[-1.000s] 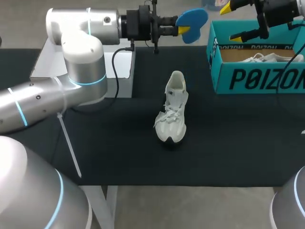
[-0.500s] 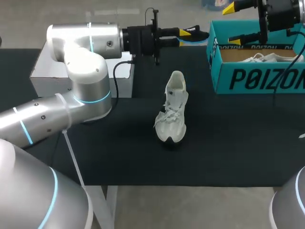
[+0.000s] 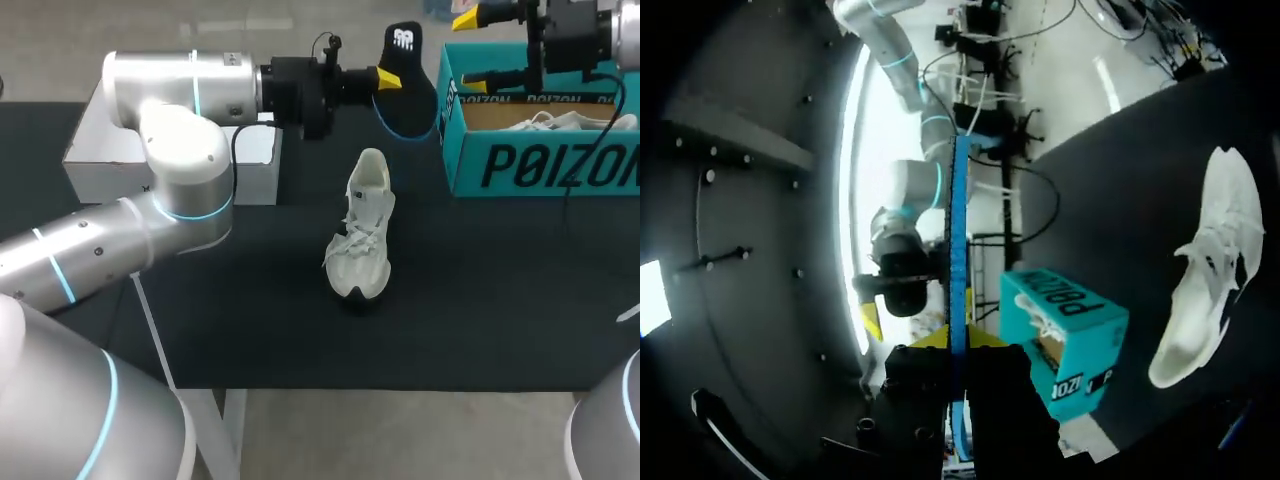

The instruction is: Take the shoe out of the shoebox, open the shoe tongue, remove and reinsert the insole, then place the shoe into the shoebox

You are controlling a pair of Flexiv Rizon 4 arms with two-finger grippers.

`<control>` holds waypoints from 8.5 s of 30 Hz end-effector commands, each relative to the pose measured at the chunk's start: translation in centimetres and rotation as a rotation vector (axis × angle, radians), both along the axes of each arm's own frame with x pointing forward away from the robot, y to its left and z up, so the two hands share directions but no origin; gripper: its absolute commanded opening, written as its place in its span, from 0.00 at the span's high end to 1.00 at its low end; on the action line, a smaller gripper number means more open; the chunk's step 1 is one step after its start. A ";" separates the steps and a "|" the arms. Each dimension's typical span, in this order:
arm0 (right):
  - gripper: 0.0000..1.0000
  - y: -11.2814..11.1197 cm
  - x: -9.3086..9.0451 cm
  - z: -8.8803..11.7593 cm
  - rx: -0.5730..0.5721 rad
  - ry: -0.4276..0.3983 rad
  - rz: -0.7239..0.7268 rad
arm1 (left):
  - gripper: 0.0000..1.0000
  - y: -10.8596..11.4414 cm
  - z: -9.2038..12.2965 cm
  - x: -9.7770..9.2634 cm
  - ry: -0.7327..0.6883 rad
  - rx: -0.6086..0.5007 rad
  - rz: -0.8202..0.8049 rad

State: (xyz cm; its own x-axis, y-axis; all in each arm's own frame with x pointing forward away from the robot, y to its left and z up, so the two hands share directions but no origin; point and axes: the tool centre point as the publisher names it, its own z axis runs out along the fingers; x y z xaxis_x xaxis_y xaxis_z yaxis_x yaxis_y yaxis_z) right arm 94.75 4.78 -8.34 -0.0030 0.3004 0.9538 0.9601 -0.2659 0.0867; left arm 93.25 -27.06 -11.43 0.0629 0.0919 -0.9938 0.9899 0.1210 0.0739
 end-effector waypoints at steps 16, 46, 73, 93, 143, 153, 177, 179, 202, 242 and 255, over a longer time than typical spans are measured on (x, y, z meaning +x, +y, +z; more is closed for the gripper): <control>0.00 2.9 -1.6 -0.8 0.080 -0.123 0.074 | 1.00 0.1 1.0 1.3 -0.168 0.031 -0.025; 0.45 5.1 -2.4 -1.8 0.069 -0.110 0.176 | 1.00 -1.4 1.3 1.5 -0.035 -0.020 0.002; 1.00 3.9 -2.4 -1.8 0.077 -0.133 0.158 | 0.00 -1.0 1.7 2.9 0.169 -0.046 0.122; 1.00 2.2 0.9 0.0 0.018 -0.231 0.099 | 0.00 10.1 1.9 4.9 1.009 0.208 0.224; 1.00 3.0 5.7 1.1 -0.201 -0.497 -0.166 | 0.00 16.5 6.9 2.1 0.804 0.186 0.415; 1.00 2.2 5.8 0.1 -0.231 -0.669 -0.221 | 0.00 18.5 5.1 2.3 0.670 0.195 0.291; 1.00 2.6 6.5 -2.0 -0.315 -0.775 -0.049 | 0.00 21.4 -0.7 0.8 0.702 0.345 0.343; 1.00 2.6 6.5 -2.0 -0.315 -0.775 -0.049 | 0.00 21.4 -0.7 0.8 0.702 0.345 0.343; 1.00 2.6 6.5 -2.0 -0.315 -0.775 -0.049 | 0.00 21.4 -0.7 0.8 0.702 0.345 0.343; 1.00 8.1 6.4 -10.1 -0.332 -0.835 -0.081 | 0.00 21.4 -0.7 0.8 0.702 0.345 0.343; 1.00 8.9 8.5 -15.5 -0.206 -0.926 -0.046 | 0.00 21.4 -0.7 0.8 0.702 0.345 0.343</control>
State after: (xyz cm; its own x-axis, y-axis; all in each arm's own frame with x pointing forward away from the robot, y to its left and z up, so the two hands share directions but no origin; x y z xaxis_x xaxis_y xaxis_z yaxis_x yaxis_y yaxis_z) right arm 102.51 13.31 -22.43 -0.6908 0.5225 0.4998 0.5042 -0.1473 0.8509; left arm 94.03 -5.64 -12.06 -0.6440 0.2979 -0.7046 0.7329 0.5044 -0.4566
